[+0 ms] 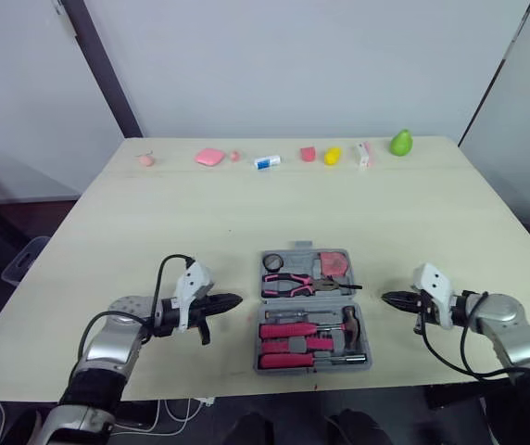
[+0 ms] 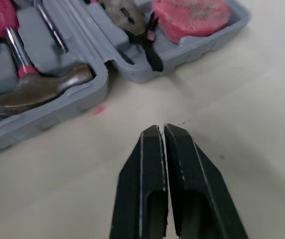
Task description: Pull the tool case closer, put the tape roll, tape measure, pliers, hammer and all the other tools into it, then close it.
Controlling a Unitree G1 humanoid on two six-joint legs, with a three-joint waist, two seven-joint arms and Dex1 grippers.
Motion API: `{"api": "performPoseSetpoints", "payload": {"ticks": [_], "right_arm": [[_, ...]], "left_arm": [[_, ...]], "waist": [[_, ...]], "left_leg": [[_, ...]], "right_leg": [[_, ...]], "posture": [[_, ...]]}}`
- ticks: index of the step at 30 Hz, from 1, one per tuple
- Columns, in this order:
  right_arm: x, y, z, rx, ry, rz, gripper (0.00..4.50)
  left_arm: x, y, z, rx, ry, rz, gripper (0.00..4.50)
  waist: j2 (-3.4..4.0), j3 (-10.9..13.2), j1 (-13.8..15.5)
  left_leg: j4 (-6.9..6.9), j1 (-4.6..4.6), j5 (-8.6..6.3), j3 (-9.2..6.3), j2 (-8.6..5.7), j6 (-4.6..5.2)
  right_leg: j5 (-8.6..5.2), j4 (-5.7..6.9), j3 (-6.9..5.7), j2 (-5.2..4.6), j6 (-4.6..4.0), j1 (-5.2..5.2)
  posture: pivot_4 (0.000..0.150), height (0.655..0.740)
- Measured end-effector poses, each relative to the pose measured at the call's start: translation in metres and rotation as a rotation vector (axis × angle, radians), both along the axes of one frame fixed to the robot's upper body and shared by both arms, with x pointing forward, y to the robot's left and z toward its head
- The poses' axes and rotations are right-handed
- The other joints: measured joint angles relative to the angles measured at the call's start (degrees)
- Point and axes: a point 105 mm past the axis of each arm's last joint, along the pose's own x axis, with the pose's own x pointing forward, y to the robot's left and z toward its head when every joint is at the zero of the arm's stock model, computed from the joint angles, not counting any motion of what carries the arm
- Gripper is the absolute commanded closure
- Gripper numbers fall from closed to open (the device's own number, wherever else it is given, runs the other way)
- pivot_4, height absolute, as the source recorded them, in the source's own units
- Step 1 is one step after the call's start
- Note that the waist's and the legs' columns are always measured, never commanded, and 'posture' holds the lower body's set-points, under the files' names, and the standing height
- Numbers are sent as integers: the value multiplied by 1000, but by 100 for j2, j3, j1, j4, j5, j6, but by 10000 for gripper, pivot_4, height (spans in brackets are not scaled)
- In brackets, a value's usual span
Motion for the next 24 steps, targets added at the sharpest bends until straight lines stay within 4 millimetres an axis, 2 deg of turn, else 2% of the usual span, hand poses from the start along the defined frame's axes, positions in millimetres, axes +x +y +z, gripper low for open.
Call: {"api": "performPoseSetpoints", "payload": {"ticks": [11,24], "right_arm": [[3,27,-10,13,-7,59,44341],[4,39,-11,26,-12,85,44341]], "left_arm": [[5,-10,-12,22,31,-50,45000],[7,-26,-14,-11,51,-89,45000]], "waist": [[0,0,0],[1,0,-1]], "left_leg": [[3,-4,0,-5,0,0],[3,-4,0,-7,-1,0]], "right_leg": [[1,4,-2,-1,0,-2],[1,5,-3,0,1,-1]], "posture": [[1500,7400],[1500,7400]]}}
